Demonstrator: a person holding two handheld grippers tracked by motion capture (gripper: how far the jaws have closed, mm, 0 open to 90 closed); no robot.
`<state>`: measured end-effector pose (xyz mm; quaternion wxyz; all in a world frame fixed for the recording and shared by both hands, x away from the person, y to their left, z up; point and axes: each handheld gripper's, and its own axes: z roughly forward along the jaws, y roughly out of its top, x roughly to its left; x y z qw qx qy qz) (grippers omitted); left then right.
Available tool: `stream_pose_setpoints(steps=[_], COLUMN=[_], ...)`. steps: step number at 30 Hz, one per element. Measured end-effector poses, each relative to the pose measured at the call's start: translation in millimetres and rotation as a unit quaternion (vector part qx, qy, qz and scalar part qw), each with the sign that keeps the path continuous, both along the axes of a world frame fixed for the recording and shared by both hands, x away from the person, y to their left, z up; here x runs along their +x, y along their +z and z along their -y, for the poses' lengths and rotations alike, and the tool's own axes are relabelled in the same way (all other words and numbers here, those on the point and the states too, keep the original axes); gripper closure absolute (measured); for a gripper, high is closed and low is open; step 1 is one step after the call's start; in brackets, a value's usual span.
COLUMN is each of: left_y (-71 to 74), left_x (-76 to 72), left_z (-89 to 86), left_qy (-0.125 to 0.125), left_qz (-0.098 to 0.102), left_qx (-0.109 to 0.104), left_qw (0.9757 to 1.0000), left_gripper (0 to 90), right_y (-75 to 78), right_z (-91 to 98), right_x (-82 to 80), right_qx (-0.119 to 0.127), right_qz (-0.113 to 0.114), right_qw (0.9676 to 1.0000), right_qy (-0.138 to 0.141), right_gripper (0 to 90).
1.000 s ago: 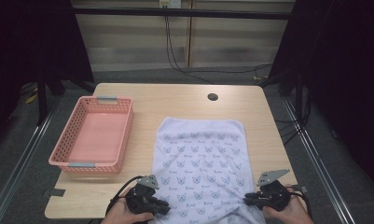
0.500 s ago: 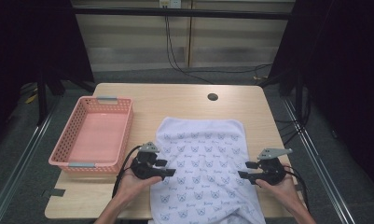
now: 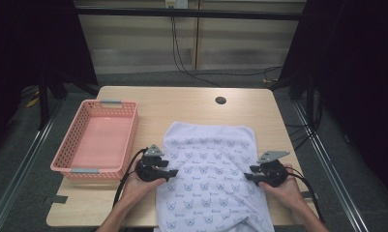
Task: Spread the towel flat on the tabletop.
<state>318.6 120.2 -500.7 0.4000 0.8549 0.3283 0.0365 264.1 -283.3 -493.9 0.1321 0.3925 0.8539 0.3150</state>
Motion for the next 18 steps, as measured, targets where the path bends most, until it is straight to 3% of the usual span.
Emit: stream_pose_setpoints(steps=[3,6,9,11,14,17,18], left_y=[2.9,2.7,4.2,4.5,6.6,7.3,7.4], left_x=[-5.0,-11.6,-22.5,-29.3,-40.4,-58.1,-64.4], left_z=[6.5,7.1,7.0,7.5,8.0,3.3,2.5], left_qy=[-0.022,-0.041,-0.077,-0.077,-0.091,-0.092,-0.096], left_qz=[0.009,0.003,-0.002,-0.018,-0.024,-0.045,-0.039], left_qx=[0.027,0.021,0.022,0.012,0.020,0.010,0.013], left_qw=[0.9994,0.9989,0.9968,0.9968,0.9954,0.9947,0.9946], left_gripper=[51.5,65.9,65.1,61.0,60.9,60.5,60.5], right_y=[0.7,1.8,3.0,3.3,4.6,6.0,6.9], right_z=[6.4,8.5,11.1,13.0,15.8,15.6,13.9], right_x=[-9.0,-19.7,-34.0,-43.6,-55.8,-65.5,-69.4], right_qx=[0.001,0.001,0.005,0.014,0.016,0.015,0.017], right_qz=[-0.004,-0.010,-0.019,-0.025,-0.034,-0.041,-0.050], right_qw=[1.0000,0.9999,0.9998,0.9995,0.9991,0.9987,0.9983], right_qy=[-0.008,-0.005,0.002,0.013,0.019,0.026,0.027], right_gripper=[69.6,71.3,71.4,70.3,70.2,67.7,66.1])
